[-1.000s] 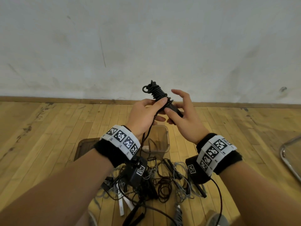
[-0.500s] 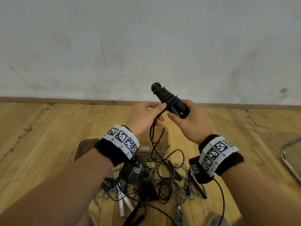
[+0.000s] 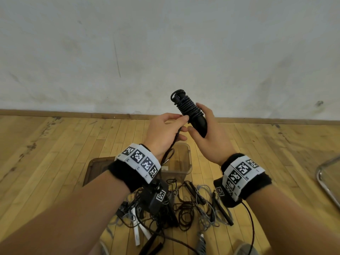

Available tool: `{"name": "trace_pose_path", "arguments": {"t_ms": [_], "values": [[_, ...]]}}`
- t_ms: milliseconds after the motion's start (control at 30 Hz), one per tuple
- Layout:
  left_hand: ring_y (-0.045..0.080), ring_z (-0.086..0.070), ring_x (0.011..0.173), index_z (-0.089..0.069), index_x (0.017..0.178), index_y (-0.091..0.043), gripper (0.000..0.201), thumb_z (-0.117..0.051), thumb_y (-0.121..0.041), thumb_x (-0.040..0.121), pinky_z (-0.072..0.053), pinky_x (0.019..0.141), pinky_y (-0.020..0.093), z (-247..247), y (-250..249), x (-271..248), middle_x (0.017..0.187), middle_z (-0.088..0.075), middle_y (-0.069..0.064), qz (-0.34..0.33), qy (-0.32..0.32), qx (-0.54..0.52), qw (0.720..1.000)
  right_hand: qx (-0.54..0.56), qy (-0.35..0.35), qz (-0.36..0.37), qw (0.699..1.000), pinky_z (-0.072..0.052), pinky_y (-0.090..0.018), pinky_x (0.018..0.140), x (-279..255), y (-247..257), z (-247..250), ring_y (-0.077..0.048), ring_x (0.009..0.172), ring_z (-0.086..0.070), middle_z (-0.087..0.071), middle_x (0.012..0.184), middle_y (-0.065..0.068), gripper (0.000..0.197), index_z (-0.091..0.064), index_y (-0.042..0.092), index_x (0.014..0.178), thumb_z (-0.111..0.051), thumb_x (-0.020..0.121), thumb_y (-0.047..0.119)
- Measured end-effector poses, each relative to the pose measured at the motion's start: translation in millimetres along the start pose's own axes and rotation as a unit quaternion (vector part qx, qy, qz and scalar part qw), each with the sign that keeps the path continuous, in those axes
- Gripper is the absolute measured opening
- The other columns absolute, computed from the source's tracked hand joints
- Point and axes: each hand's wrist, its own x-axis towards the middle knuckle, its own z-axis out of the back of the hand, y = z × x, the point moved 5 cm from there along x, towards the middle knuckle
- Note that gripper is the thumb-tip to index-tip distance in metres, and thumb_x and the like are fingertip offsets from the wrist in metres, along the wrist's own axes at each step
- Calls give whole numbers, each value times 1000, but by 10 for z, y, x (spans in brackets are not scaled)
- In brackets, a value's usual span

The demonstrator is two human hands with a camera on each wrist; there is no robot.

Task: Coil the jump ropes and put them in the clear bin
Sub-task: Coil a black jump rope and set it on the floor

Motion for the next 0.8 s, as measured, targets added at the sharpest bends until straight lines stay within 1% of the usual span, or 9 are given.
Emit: {"name": "trace_pose_path", "arguments": {"t_ms": [67,167,233,333,400,467,567,667,800], "values": [[19,-72,63,-72,109,-15,33,-75,-43,91,-62,70,32,0,11,9,85,-78,7,11,0,0,1000,43,27,5,999,-47,-26,78,-19,25,-53,3,90,-60,-63,117,11,52,-26,32,157,-42,108,31],[21,-74,66,-70,108,-16,45,-77,-54,85,-63,72,36,15,38,14,87,-78,6,27,0,6,1000,49,39,28,998,-45,-34,105,-26,52,-81,-9,126,-53,-54,146,3,49,-25,34,159,-31,111,30],[19,-73,66,-68,107,-15,46,-78,-53,84,-60,70,34,25,59,8,86,-77,6,38,2,-6,999,39,41,50,997,-48,-34,101,-22,85,-72,-10,119,-58,-62,136,-1,50,-29,32,159,-36,109,28],[14,-70,67,-70,109,-13,40,-78,-46,87,-59,75,33,49,46,5,85,-77,5,40,3,-33,999,73,46,65,994,-50,-27,79,-31,138,-55,-10,89,-62,-67,106,2,54,-37,30,154,-54,104,22],[12,-69,69,-74,110,-15,33,-75,-41,90,-58,79,31,36,1,-1,91,-78,4,27,31,-33,999,135,50,27,989,-53,-25,79,-32,118,-45,-11,86,-64,-66,99,0,63,-33,35,154,-63,99,26],[12,-69,74,-76,112,-18,27,-72,-37,94,-58,83,31,-10,-37,-24,96,-79,2,15,69,-29,997,204,59,-39,976,-60,-35,84,-20,65,-46,-21,87,-67,-68,101,-12,68,-32,38,154,-65,95,34],[14,-68,82,-78,113,-17,25,-67,-33,97,-56,85,32,-34,-52,-32,101,-79,5,5,93,-29,995,236,91,-80,964,-62,-46,85,-25,56,-55,-30,91,-73,-72,108,-10,54,-42,29,148,-65,99,31],[8,-70,82,-78,110,-16,23,-63,-31,100,-55,78,25,-9,-82,-10,98,-79,1,-23,94,19,995,226,82,-70,968,-62,-39,79,-36,68,-19,-26,85,-75,-73,105,-8,56,-44,22,144,-68,94,30],[11,-75,83,-76,111,-17,30,-68,-41,95,-57,76,24,66,-67,46,91,-79,1,-28,69,82,994,185,28,-53,981,-60,-33,77,-28,18,42,-17,83,-74,-72,100,0,67,-39,29,148,-75,91,29]]}}
